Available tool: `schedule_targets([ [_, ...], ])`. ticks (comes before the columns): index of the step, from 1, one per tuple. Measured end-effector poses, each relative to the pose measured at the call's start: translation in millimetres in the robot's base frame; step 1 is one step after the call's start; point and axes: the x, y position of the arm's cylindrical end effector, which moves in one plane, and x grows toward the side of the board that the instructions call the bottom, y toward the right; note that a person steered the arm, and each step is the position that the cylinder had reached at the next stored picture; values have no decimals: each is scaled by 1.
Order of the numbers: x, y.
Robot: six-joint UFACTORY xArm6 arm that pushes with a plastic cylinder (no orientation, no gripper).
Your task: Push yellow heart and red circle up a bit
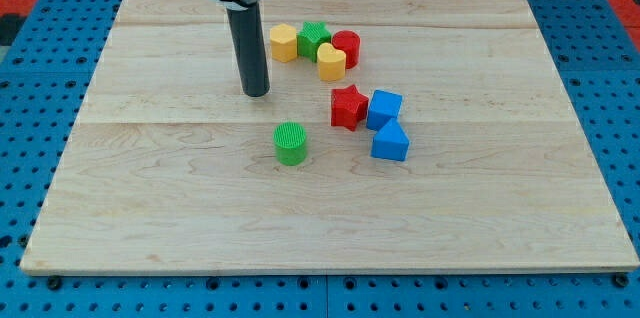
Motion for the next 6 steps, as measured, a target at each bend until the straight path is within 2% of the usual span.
schedule_targets([
  [3,-22,46],
  [6,-32,129],
])
